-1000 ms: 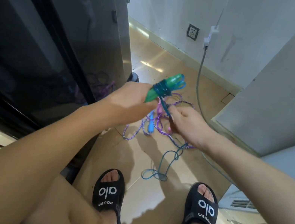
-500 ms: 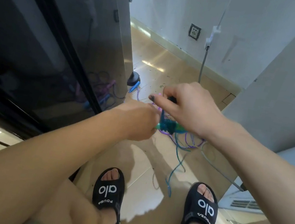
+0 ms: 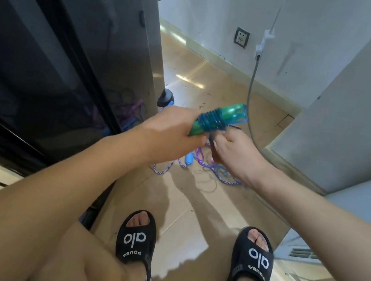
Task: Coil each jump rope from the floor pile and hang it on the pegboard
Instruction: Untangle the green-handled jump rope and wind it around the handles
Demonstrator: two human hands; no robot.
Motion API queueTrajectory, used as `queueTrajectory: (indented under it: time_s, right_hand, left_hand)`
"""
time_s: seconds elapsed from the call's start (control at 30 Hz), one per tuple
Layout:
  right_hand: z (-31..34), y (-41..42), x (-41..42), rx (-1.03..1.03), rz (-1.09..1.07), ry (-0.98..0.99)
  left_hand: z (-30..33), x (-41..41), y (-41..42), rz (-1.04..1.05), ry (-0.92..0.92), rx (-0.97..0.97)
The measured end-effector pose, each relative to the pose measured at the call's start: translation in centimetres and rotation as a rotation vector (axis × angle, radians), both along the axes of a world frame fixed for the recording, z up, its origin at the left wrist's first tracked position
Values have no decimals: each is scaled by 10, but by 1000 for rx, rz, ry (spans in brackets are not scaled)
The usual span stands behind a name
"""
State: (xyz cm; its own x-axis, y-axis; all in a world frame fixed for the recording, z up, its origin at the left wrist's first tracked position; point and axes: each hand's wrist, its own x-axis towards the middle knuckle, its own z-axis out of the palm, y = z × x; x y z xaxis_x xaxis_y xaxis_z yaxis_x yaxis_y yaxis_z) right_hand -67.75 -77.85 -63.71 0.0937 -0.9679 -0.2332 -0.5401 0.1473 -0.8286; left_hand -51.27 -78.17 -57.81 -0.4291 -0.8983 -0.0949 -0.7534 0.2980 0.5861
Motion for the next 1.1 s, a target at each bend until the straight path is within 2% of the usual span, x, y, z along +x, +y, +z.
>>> queueTrajectory:
  time_s: [0.1,0.27,0.37,0.43,0.53,0.63,0.73,0.83,0.97,1.1]
  right_hand:
    - [5,12,3,-54,16,119]
    - [19,23,14,-260,180,307]
    - [27,16,12,-368,190,338]
    - [37,11,7,-396,163,300]
    - [48,11,9,-488,234,313]
    - [55,14,23,-597,315,376]
    - [65,5,22,-608,282,413]
    - [73,-2,13,-594,261,449]
    - [67,-16,3,-578,233,521]
    - [48,-29,-19,-269,267,390]
  left_hand:
    - [-14,11,-17,147,26,108]
    - [-35,26,-33,122,-178,176]
    - [-42,27,-37,96,-275,164]
    - [-45,31,-37,81,-381,146]
    - [-44,30,-35,39,-556,91]
    - [-42,11,-23,-59,-645,43]
    - [-46,-8,-8,-205,-710,-94]
    - [-43,-13,-1,-232,-720,-135]
    - [-26,-14,13,-280,-569,-79]
    - [-4,-12,24,-340,-441,-189]
